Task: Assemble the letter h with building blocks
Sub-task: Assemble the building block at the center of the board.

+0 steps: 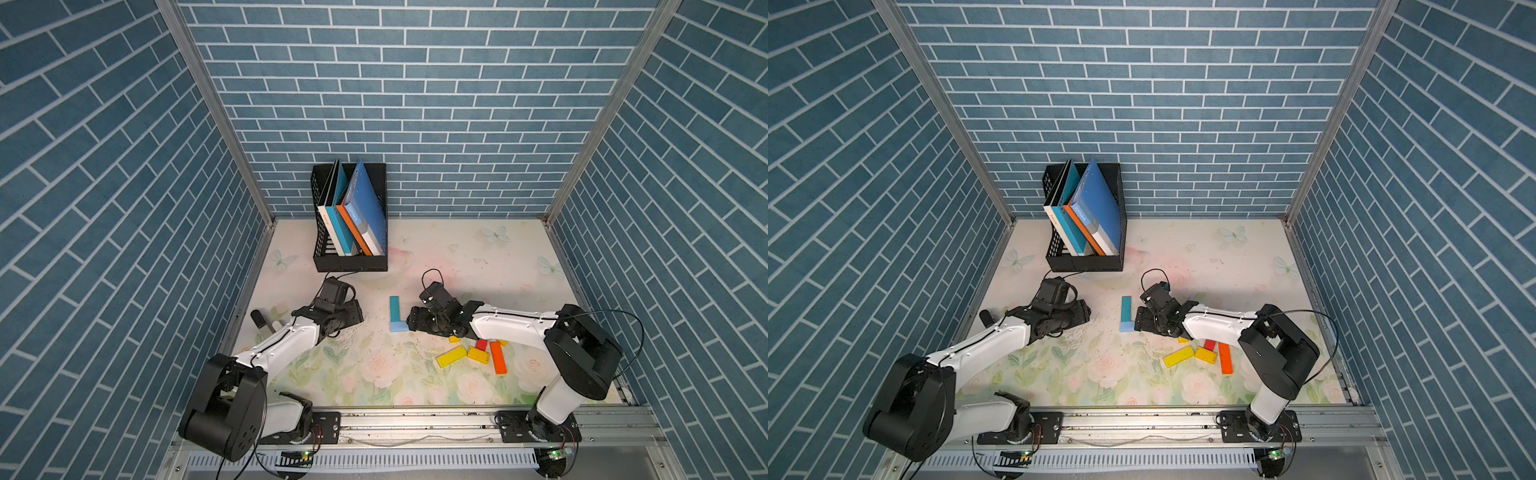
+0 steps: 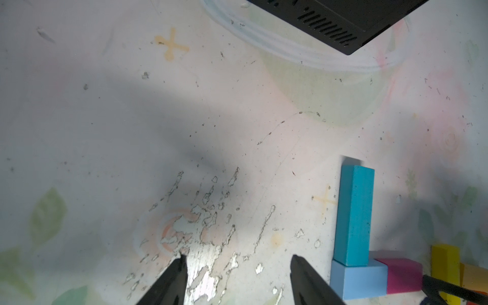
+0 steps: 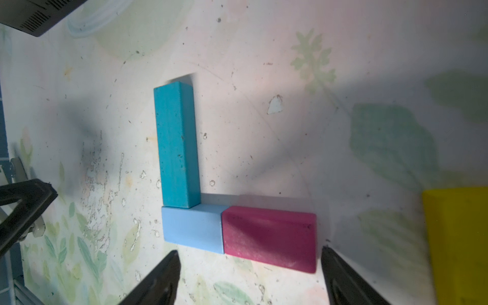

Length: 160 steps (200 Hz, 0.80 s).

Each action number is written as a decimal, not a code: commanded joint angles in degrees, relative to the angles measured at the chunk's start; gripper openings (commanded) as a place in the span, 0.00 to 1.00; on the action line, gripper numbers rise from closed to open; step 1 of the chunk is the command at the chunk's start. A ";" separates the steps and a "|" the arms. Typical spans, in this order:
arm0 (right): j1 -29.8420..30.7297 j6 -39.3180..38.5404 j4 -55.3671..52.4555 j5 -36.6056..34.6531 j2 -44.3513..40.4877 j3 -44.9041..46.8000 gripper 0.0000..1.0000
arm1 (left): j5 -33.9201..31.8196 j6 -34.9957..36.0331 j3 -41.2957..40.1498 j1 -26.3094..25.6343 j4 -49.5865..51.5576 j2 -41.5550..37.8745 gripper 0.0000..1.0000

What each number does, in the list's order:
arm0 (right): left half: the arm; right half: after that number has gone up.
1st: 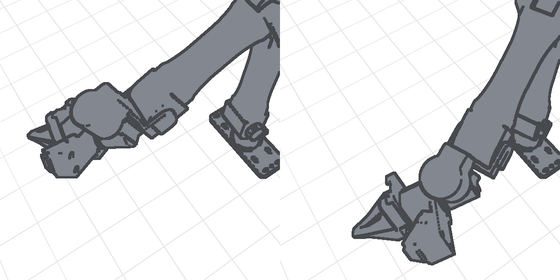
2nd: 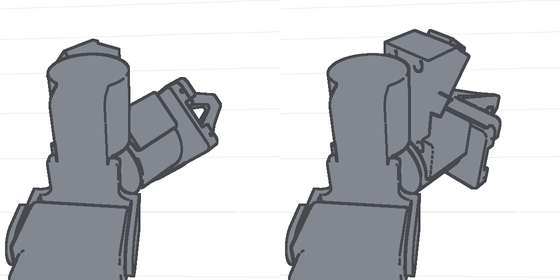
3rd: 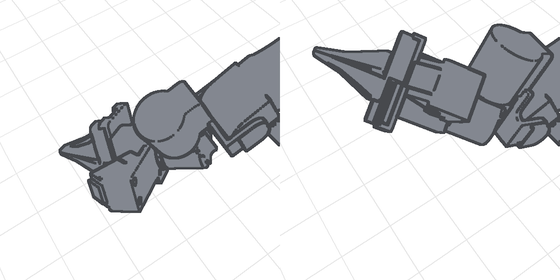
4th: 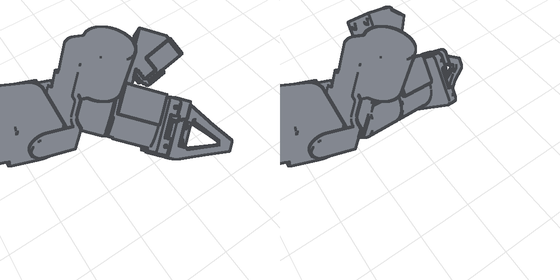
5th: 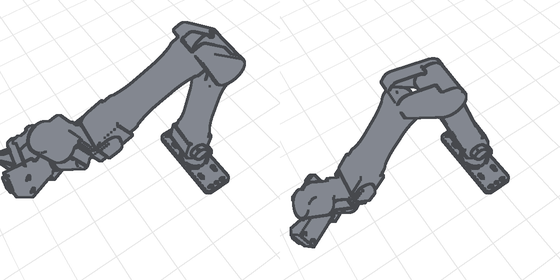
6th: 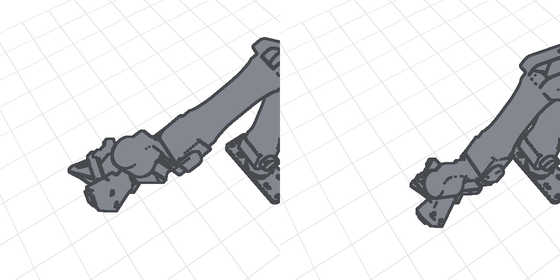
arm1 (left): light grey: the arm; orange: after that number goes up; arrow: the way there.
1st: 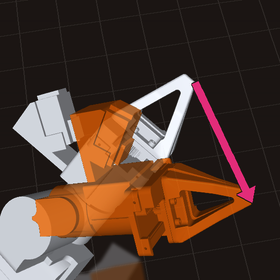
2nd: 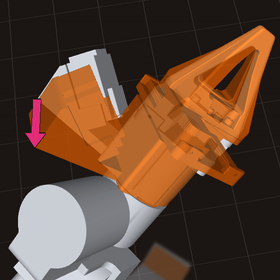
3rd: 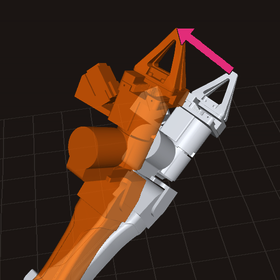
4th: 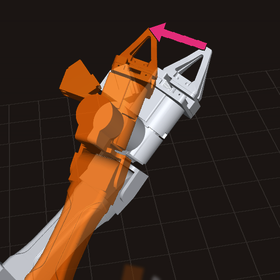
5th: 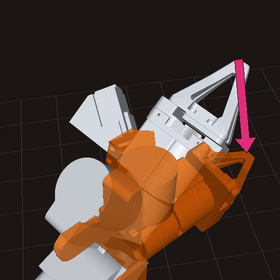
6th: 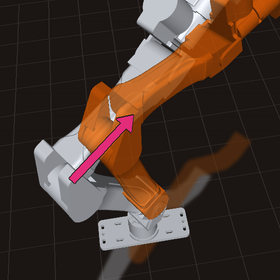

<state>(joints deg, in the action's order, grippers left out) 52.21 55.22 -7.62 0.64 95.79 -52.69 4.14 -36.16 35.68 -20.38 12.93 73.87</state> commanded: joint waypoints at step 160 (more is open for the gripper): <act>-2.24 -5.52 -15.89 -12.81 -8.44 -0.78 0.81 | 0.25 0.70 0.11 -0.80 -0.27 0.36 0.67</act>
<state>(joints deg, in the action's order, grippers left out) 51.46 51.92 -14.52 -5.93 92.90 -54.57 4.16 -36.16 35.68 -20.69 12.91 74.06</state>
